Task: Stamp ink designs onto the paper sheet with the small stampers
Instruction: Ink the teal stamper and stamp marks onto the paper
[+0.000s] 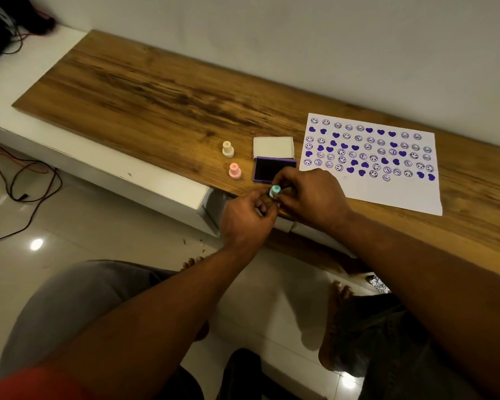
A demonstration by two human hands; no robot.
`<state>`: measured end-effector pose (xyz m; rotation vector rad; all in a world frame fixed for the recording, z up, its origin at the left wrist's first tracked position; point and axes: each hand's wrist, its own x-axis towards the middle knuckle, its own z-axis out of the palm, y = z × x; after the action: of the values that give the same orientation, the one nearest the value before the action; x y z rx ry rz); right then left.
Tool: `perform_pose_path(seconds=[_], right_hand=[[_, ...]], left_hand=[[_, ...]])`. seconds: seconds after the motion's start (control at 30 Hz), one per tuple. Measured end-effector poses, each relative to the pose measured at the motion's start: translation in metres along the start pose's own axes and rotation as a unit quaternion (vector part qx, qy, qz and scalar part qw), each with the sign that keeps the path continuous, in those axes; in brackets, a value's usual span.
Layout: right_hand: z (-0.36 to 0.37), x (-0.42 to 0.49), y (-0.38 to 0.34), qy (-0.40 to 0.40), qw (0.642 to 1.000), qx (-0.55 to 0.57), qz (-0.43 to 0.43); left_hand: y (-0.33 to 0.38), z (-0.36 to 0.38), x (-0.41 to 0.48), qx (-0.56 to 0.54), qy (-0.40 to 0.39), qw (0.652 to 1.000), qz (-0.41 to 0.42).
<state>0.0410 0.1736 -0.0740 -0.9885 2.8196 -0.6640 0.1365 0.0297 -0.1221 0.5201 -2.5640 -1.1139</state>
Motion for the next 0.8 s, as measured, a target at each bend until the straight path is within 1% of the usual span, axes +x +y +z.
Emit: perform_pose_path(seconds=[0.17, 0.3, 0.47, 0.67, 0.8], right_hand=[[0.014, 0.019, -0.018, 0.012, 1.000, -0.018, -0.021], [0.021, 0.030, -0.028, 0.023, 0.999, -0.020, -0.035], [0.028, 0.039, -0.035, 0.039, 0.998, -0.008, -0.043], [0.028, 0.055, -0.040, 0.069, 0.997, -0.024, -0.023], [0.029, 0.067, -0.046, 0.079, 0.997, 0.001, -0.003]], left_hand=[[-0.013, -0.016, 0.002, -0.008, 0.027, 0.999, -0.029], [-0.019, -0.024, 0.003, -0.024, 0.032, 0.997, -0.063], [-0.021, -0.031, 0.004, -0.026, 0.047, 0.996, -0.070], [-0.025, -0.036, 0.005, -0.027, 0.053, 0.995, -0.073], [-0.028, -0.039, 0.006, -0.027, 0.055, 0.995, -0.077]])
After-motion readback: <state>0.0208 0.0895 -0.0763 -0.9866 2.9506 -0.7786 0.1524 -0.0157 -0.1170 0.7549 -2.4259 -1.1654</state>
